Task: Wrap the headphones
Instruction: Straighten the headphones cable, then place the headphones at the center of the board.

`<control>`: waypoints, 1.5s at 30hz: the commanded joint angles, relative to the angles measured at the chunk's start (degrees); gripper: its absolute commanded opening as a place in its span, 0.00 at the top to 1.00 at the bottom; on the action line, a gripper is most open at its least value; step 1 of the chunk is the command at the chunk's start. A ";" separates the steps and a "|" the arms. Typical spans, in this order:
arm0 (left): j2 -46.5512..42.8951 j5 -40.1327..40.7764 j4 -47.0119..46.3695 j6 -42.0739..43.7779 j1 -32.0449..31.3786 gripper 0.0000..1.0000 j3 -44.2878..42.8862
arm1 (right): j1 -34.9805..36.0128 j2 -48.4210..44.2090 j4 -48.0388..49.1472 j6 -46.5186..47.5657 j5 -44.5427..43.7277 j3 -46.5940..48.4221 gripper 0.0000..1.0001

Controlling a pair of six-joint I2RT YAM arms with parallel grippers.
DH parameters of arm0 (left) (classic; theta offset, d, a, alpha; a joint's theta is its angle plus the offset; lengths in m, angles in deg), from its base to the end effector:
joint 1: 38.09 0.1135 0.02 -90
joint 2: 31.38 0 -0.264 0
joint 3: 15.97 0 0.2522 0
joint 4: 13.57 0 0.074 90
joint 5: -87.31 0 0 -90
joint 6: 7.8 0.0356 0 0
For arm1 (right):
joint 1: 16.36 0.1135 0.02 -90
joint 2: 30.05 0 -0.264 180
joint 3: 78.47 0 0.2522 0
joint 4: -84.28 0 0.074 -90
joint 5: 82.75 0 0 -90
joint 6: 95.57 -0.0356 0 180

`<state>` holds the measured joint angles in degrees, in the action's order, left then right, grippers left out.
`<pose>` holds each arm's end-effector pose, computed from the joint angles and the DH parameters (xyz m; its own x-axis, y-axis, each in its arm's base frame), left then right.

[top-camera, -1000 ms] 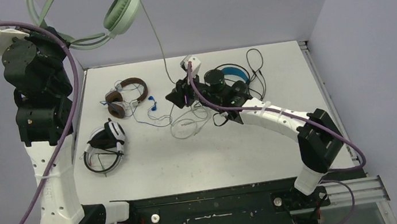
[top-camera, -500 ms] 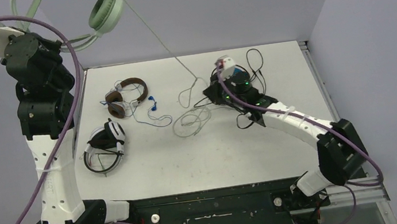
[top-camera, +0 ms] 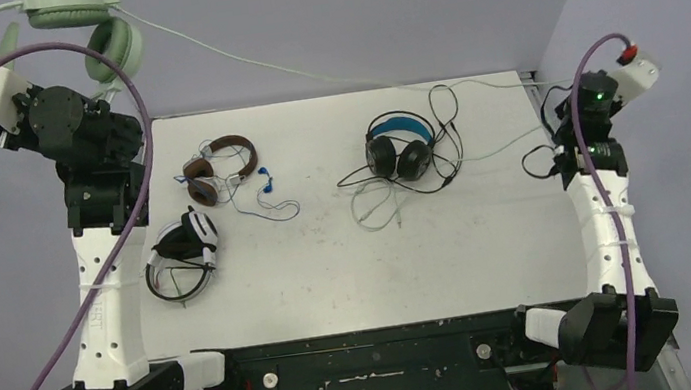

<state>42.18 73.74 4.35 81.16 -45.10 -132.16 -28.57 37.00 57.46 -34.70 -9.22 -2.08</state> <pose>0.2083 0.0092 0.5719 0.4302 -0.0572 -0.9009 -0.8402 0.3397 -0.4228 0.2608 -0.0668 0.3651 -0.0291 0.4839 -0.8746 0.5510 0.7378 0.3899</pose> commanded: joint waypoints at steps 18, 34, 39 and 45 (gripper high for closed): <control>-4.30 -3.28 2.47 -14.03 -0.11 1.00 -2.79 | 1.04 15.10 -17.20 25.58 -13.42 68.12 0.34; 4.49 -45.38 24.42 -32.95 -0.20 1.00 -15.18 | 20.77 -3.41 6.83 7.02 39.32 3.51 0.00; 6.60 -59.78 26.11 -36.22 -0.27 1.00 -17.11 | 34.62 1.40 13.12 14.37 40.17 4.67 0.00; 6.87 -69.51 27.27 -40.73 -0.25 1.00 -16.27 | 39.94 7.55 28.07 20.17 43.55 5.29 0.00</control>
<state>50.51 14.46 36.13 47.63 -45.30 -145.19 10.16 41.04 71.18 -19.77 31.17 0.44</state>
